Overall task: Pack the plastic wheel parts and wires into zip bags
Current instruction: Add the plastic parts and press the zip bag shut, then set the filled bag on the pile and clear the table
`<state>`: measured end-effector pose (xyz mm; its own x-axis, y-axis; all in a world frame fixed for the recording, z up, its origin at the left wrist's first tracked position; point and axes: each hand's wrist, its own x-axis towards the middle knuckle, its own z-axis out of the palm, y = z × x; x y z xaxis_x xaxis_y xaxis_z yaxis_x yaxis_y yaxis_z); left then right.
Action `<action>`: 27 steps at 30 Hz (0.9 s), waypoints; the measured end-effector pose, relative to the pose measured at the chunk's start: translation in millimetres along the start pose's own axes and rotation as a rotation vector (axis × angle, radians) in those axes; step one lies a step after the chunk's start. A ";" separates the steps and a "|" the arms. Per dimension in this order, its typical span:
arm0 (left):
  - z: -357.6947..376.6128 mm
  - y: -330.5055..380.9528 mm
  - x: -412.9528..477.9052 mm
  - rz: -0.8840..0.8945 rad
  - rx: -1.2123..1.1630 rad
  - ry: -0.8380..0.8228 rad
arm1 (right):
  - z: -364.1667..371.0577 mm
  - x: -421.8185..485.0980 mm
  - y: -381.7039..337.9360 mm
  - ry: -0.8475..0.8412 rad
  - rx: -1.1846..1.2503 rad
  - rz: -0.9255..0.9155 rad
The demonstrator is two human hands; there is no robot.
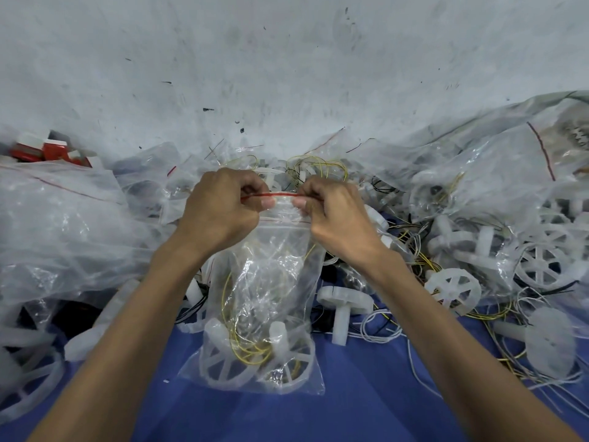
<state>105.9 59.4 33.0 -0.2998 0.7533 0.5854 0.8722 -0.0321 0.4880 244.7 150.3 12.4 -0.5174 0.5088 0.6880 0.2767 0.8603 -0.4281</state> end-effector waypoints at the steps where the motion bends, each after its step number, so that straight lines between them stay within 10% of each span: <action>1: 0.0 0.7 0.4 0.006 0.011 0.017 | 0.2 -0.1 -0.5 0.027 0.017 0.002; 5: -4.8 0.5 4.3 -0.023 -0.073 0.168 | 3.0 -5.0 -7.5 0.098 0.347 0.117; 12: -11.1 -6.8 9.4 -0.095 -0.322 0.442 | 16.5 -18.4 0.5 -0.483 0.554 0.321; 27: -12.4 -27.5 13.3 -0.177 -0.318 0.196 | -27.6 1.5 24.2 0.002 0.258 0.362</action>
<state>73.1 62.2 35.3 -0.5293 0.6269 0.5717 0.6470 -0.1377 0.7499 272.9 172.8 19.3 -0.4229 0.7759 0.4681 0.2287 0.5912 -0.7734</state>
